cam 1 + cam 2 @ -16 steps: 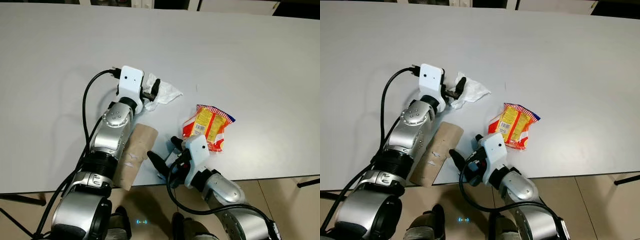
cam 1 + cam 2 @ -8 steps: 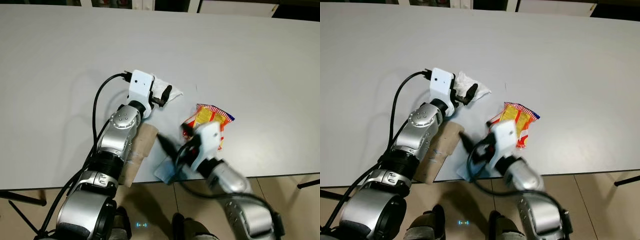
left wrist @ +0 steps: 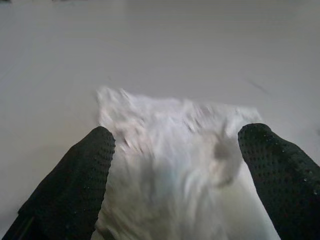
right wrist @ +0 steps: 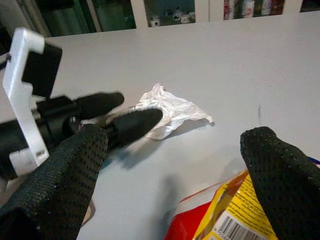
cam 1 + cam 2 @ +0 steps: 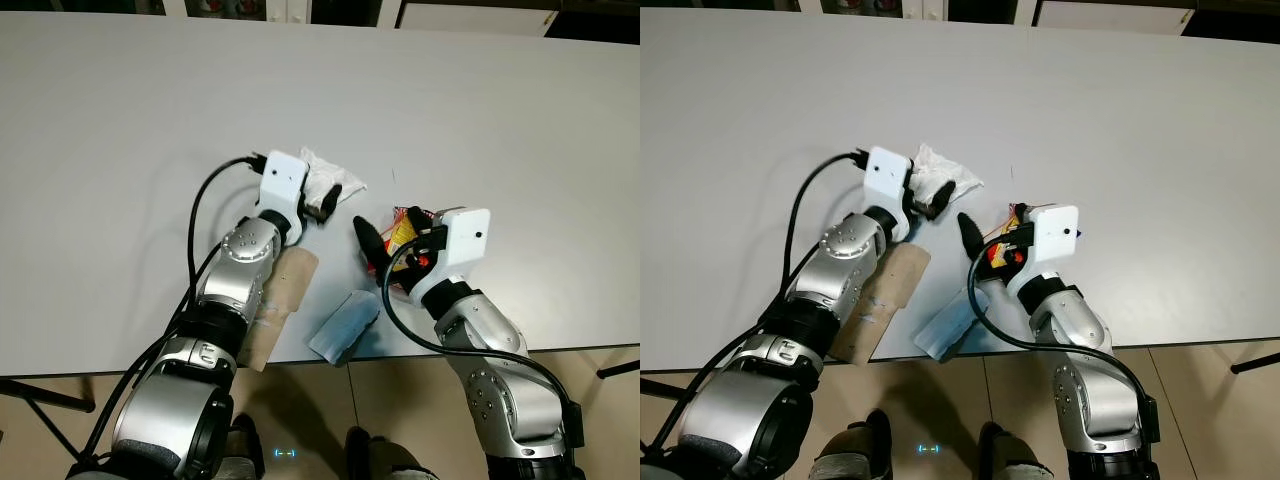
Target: Picking trash to rubbish bin
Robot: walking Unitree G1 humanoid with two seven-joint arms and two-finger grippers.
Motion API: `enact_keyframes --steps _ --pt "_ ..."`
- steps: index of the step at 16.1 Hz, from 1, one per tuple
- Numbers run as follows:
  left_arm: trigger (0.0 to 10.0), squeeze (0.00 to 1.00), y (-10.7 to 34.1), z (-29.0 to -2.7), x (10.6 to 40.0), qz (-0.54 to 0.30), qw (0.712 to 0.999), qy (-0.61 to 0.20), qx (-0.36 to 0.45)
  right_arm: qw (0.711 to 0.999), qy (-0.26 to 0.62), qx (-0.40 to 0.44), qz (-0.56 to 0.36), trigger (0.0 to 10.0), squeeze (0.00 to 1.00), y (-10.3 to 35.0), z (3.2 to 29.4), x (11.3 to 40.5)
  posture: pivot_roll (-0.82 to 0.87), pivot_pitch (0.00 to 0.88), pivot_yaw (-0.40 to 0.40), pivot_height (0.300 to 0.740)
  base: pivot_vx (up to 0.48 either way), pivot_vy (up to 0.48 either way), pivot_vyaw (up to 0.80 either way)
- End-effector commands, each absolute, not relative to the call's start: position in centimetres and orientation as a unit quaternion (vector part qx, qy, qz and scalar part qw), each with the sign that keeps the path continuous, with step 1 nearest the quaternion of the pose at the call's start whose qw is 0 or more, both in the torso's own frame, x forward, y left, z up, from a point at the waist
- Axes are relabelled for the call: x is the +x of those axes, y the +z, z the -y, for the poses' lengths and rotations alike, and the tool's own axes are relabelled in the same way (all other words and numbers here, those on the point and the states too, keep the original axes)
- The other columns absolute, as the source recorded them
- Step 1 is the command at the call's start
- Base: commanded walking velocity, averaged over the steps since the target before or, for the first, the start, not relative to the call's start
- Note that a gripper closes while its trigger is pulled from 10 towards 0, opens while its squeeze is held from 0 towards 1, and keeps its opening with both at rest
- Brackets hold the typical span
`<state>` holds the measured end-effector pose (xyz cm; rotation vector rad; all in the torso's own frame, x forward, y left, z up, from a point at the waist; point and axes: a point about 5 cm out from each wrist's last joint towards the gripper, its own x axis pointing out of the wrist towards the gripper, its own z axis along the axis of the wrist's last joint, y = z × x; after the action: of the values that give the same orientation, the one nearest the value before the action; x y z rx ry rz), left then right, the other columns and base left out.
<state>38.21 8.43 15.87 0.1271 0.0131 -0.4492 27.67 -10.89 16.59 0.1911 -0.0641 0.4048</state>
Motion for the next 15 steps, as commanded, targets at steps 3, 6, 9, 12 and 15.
enact_keyframes --steps 3,6,9,12,15 --pt "10.0 0.0 15.6 -7.5 38.3 -0.016 0.964 -0.252 0.08 0.976 0.19 0.1 0.024 10.0 0.0 16.2 11.3 27.5 -0.15 0.223 -0.036 0.74 0.0 0.0 0.0" --pt "10.0 0.0 15.3 -7.1 38.4 -0.027 0.959 -0.267 0.092 0.976 0.188 0.105 0.02 10.0 0.0 16.0 11.1 27.3 -0.15 0.236 -0.032 0.74 0.0 0.0 0.0" --pt "10.0 0.0 14.3 -7.0 38.4 -0.06 0.954 -0.263 0.131 0.976 0.188 0.107 0.016 10.0 0.0 15.8 11.0 27.1 -0.15 0.241 -0.03 0.74 0.0 0.0 0.0" --pt "10.0 0.0 13.6 -7.0 38.4 -0.08 0.955 -0.245 0.148 0.975 0.189 0.111 0.012 10.0 0.0 15.7 10.8 26.9 -0.15 0.249 -0.024 0.74 0.0 0.0 0.0" --pt "0.0 0.0 14.0 -6.6 38.6 -0.077 0.956 -0.24 0.152 0.974 0.193 0.115 0.007 10.0 0.0 15.5 10.5 26.7 -0.15 0.253 -0.027 0.74 0.0 0.0 0.0"
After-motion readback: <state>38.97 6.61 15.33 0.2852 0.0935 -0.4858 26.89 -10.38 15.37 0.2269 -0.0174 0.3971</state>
